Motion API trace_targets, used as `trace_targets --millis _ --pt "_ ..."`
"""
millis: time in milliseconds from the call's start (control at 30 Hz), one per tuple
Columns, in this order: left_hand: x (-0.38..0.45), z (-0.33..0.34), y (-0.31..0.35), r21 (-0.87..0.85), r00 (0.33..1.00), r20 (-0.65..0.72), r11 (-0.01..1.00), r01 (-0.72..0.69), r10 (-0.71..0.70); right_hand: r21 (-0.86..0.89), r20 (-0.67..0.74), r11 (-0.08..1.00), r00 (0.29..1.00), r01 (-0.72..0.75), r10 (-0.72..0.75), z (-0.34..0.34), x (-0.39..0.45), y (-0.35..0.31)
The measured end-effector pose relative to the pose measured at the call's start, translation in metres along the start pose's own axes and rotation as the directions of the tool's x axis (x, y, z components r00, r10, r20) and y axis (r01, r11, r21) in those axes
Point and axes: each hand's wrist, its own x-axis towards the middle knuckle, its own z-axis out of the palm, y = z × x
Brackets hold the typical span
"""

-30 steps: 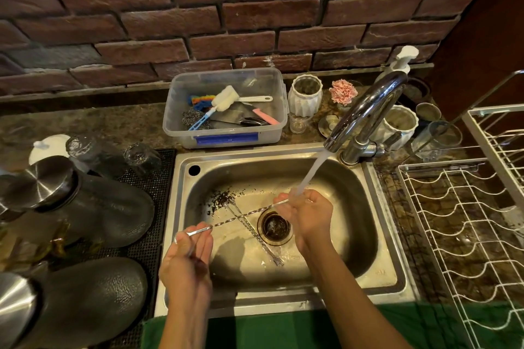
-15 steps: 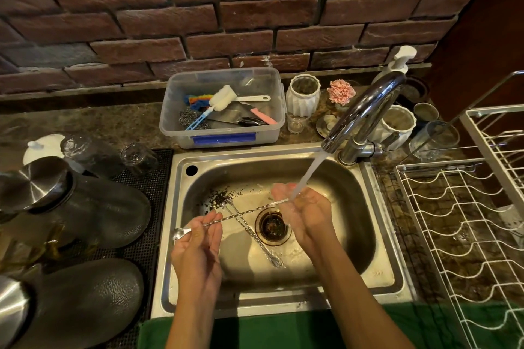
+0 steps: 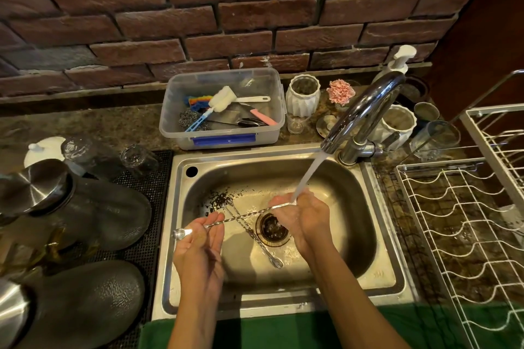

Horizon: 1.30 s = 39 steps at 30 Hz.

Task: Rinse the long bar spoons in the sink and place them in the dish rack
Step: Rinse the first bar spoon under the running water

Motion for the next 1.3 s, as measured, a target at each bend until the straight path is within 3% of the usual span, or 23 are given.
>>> trace_targets --millis 167,300,400,500,633,733,833,900,1033,1233,1300 --pt "0.003 0.002 -0.001 -0.012 1.000 0.010 1.000 0.001 -0.001 -0.008 0.013 1.000 1.000 0.009 -0.009 0.001 -0.001 -0.002" --pt "0.000 0.003 -0.004 0.012 1.000 0.014 1.000 0.005 -0.005 0.226 0.011 0.970 0.996 -0.087 0.087 0.004 -0.001 -0.008" --pt "0.005 0.003 -0.003 -0.013 1.000 -0.007 1.000 0.003 -0.003 0.131 0.055 0.989 0.996 -0.073 0.067 0.000 -0.003 -0.004" --pt "0.008 0.011 -0.008 0.003 1.000 -0.012 1.000 0.021 -0.021 0.167 0.045 0.983 0.996 -0.080 0.074 -0.004 -0.005 -0.005" --pt "-0.004 0.038 -0.038 0.061 0.991 0.045 0.990 0.126 -0.129 0.110 0.041 0.989 0.994 -0.102 0.098 -0.010 -0.001 -0.014" --pt "-0.010 0.060 -0.054 0.061 0.978 0.093 0.982 0.181 -0.186 0.067 -0.039 0.997 0.998 -0.049 0.051 -0.026 0.003 -0.031" --pt "-0.011 0.074 -0.055 0.055 0.969 0.164 0.983 0.176 -0.182 0.171 -0.119 0.985 0.993 0.016 0.004 -0.049 0.005 -0.047" --pt "-0.016 0.086 -0.064 0.091 0.960 0.196 0.978 0.187 -0.201 0.190 -0.090 0.981 0.996 0.042 -0.025 -0.057 0.006 -0.047" --pt "-0.035 0.105 -0.087 0.166 0.939 0.189 0.952 0.257 -0.287 0.047 -0.002 0.998 1.000 0.027 -0.027 -0.057 0.001 -0.041" --pt "-0.016 0.090 -0.065 0.048 0.972 0.155 0.984 0.173 -0.178 0.165 -0.233 0.979 0.969 0.118 -0.077 -0.091 0.003 -0.064" --pt "-0.023 0.094 -0.075 0.114 0.964 0.169 0.976 0.187 -0.205 0.156 -0.216 0.983 0.974 0.101 -0.066 -0.091 -0.002 -0.061"
